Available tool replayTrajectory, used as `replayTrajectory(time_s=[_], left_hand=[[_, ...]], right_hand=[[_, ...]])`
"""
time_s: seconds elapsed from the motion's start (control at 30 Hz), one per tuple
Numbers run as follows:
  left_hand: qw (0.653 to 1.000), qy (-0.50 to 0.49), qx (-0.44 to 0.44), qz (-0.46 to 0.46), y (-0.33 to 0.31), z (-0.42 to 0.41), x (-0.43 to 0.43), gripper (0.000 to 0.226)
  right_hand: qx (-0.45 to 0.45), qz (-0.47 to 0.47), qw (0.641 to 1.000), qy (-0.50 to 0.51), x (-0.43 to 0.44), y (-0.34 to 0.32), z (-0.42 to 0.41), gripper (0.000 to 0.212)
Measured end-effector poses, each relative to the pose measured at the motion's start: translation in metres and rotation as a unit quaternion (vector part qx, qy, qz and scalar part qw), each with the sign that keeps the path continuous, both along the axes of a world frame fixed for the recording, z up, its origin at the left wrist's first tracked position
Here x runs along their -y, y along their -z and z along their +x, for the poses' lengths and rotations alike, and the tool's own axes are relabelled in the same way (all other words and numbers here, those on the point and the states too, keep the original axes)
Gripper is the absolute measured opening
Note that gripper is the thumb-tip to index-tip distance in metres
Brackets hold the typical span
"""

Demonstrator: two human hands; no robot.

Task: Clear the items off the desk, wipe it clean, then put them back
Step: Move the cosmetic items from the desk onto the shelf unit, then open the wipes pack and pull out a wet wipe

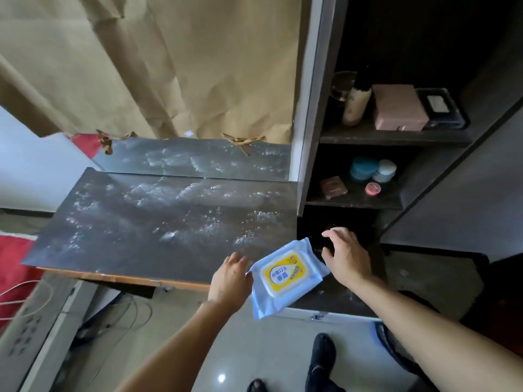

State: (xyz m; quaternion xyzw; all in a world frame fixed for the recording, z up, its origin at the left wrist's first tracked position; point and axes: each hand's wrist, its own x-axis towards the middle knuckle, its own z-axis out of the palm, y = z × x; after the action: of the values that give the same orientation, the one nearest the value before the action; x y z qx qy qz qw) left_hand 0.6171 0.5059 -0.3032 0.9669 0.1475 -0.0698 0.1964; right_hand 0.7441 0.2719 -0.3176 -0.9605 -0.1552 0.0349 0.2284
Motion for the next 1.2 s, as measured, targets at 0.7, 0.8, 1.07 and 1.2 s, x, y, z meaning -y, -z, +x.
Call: replayTrajectory(time_s=[0.7,0.8,1.07,1.2], left_hand=[[0.992,0.126,0.01,0.022,0.055,0.017,0.044,0.058],[0.994,0.104,0.019,0.005,0.055,0.02,0.044,0.058],[0.99,0.086,0.094,-0.056,0.054,0.009,0.049,0.069],[0.986,0.053,0.129,-0.089,0.052,0.006,0.052,0.066]], right_hand=[[-0.112,-0.059,0.99,-0.064,-0.013,0.031,-0.053,0.056],[-0.081,-0.075,0.988,-0.107,-0.015,0.029,-0.048,0.06],[-0.096,-0.119,0.973,-0.172,-0.022,0.022,-0.022,0.073],[-0.155,-0.073,0.97,-0.17,-0.027,0.021,-0.007,0.064]])
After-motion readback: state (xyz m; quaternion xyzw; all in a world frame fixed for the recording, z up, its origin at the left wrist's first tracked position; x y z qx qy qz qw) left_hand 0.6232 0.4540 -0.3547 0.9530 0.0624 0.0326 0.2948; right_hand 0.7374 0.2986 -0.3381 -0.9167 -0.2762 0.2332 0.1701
